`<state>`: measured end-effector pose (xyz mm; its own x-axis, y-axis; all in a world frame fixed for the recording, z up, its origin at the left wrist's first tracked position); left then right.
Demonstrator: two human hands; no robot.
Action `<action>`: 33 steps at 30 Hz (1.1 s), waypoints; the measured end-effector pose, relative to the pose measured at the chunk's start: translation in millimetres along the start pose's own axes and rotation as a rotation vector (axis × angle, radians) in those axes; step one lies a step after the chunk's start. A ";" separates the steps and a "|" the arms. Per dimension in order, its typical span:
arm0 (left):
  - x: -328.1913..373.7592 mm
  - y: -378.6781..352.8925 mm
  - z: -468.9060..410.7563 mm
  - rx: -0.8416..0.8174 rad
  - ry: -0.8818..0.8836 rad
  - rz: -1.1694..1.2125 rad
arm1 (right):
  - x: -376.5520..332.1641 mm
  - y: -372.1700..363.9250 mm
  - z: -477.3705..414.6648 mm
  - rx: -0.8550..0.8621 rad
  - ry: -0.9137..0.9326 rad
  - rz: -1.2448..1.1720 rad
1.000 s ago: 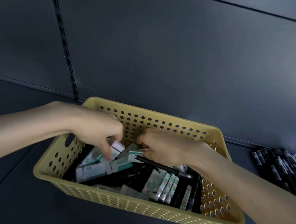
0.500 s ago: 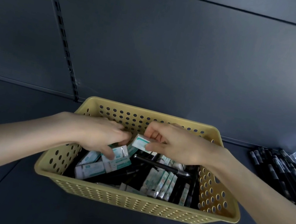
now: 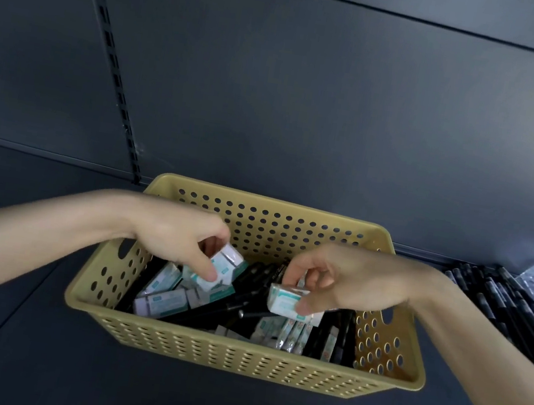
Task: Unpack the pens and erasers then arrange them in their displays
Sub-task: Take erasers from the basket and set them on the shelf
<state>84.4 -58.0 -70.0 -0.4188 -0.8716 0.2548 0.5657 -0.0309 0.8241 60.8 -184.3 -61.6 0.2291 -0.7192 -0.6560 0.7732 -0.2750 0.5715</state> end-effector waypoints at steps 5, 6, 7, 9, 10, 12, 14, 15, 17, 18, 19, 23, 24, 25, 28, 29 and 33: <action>4.4 -26.3 -6.8 -0.115 0.048 -0.031 | 1.2 -15.0 -2.1 -0.068 -0.049 0.137; 3.0 -28.0 -7.5 -0.114 0.063 -0.024 | 0.6 -15.8 -2.1 -0.069 -0.049 0.146; 2.8 -28.5 -7.8 -0.107 0.061 0.001 | 0.7 -15.6 -1.6 -0.066 -0.051 0.154; 5.9 -27.5 -8.9 -0.082 0.023 0.068 | 1.3 -14.7 -0.2 -0.061 -0.051 0.169; 6.8 -26.4 -9.5 -0.066 0.008 0.091 | 1.3 -14.9 0.1 -0.061 -0.049 0.177; 9.2 -25.0 -9.6 -0.044 -0.005 0.116 | 0.0 -16.5 -0.2 -0.070 -0.044 0.198; 10.3 -24.5 -9.0 -0.037 -0.010 0.129 | -3.3 -18.7 -1.6 -0.093 -0.040 0.215; 10.6 -24.4 -9.5 -0.034 -0.011 0.135 | -4.5 -19.2 -2.7 -0.103 -0.039 0.223; 10.2 -24.2 -10.3 -0.025 -0.009 0.142 | -6.0 -19.0 -4.0 -0.110 -0.040 0.216; 9.9 -24.0 -10.6 -0.021 -0.008 0.144 | -5.6 -17.2 -4.4 -0.095 -0.042 0.199; 9.8 -23.6 -10.9 -0.015 -0.010 0.149 | -4.3 -13.5 -4.3 -0.065 -0.046 0.176; 10.9 -17.0 -8.8 0.021 -0.033 0.239 | 7.3 11.2 -1.8 0.133 -0.048 0.211; 11.3 -14.8 -8.6 0.035 -0.037 0.279 | 9.4 14.6 -1.6 0.165 -0.045 0.244; 11.9 -13.1 -9.0 0.048 -0.043 0.319 | 10.7 15.6 -2.2 0.179 -0.043 0.269; 15.8 -9.6 -10.9 0.081 -0.066 0.386 | 13.8 11.9 -6.4 0.182 -0.050 0.312; 16.4 -8.8 -11.7 0.092 -0.070 0.401 | 13.9 11.2 -7.4 0.185 -0.051 0.324; 12.5 -1.3 -10.9 0.153 -0.067 0.496 | 15.0 11.2 -8.0 0.210 -0.052 0.280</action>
<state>86.2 -74.2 -73.3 -0.1747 -0.7298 0.6610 0.5995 0.4537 0.6593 77.6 -193.1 -68.9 0.3804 -0.8153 -0.4366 0.5452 -0.1837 0.8179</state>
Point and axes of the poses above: each hand's wrist, its own z-axis away from the middle knuckle, its own y-axis out of the back of the hand, x = y × z, the point moved 10 cm from there along -z, towards the middle knuckle, and after that the axes turned 7 degrees about -z, right-handed, at the moved point
